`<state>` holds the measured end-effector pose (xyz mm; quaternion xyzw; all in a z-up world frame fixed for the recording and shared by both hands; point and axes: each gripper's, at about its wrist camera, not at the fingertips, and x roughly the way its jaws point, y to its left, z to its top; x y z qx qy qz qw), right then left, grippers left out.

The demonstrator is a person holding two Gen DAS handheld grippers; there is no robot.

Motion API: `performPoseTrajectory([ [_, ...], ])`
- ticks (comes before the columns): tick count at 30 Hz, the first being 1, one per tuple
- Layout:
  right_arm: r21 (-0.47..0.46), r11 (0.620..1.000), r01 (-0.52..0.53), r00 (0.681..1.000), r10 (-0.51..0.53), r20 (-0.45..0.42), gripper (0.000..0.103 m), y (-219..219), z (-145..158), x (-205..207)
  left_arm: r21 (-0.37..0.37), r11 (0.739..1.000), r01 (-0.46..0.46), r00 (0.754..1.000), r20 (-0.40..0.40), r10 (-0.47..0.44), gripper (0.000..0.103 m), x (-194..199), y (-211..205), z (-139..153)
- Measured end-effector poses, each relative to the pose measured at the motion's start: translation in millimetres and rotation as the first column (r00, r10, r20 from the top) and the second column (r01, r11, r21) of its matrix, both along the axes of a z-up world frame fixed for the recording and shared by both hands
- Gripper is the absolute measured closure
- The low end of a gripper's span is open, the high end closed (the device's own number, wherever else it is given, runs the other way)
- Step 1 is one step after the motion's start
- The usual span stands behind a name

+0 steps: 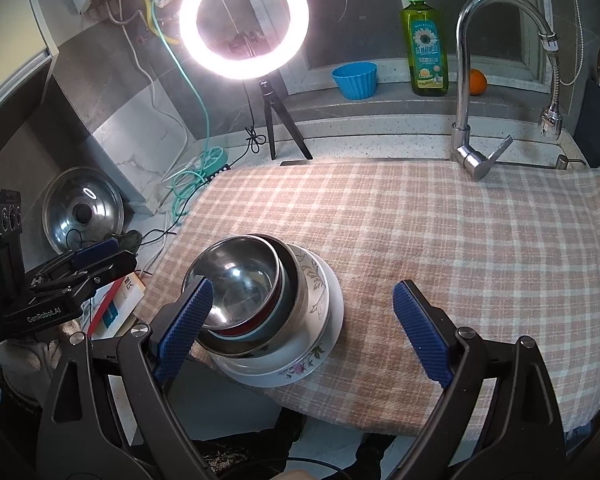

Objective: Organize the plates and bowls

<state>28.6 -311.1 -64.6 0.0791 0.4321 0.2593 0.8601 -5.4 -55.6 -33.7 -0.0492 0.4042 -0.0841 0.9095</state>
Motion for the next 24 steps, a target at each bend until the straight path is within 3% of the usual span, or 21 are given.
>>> performPoseTrajectory([
  [24,0.010,1.000,-0.007,1.000,0.007,-0.004,0.009,6.1,2.0,-1.7,0.026,1.000,-0.008,1.000,-0.001,0.008,0.030,-5.7,-0.5,3.0],
])
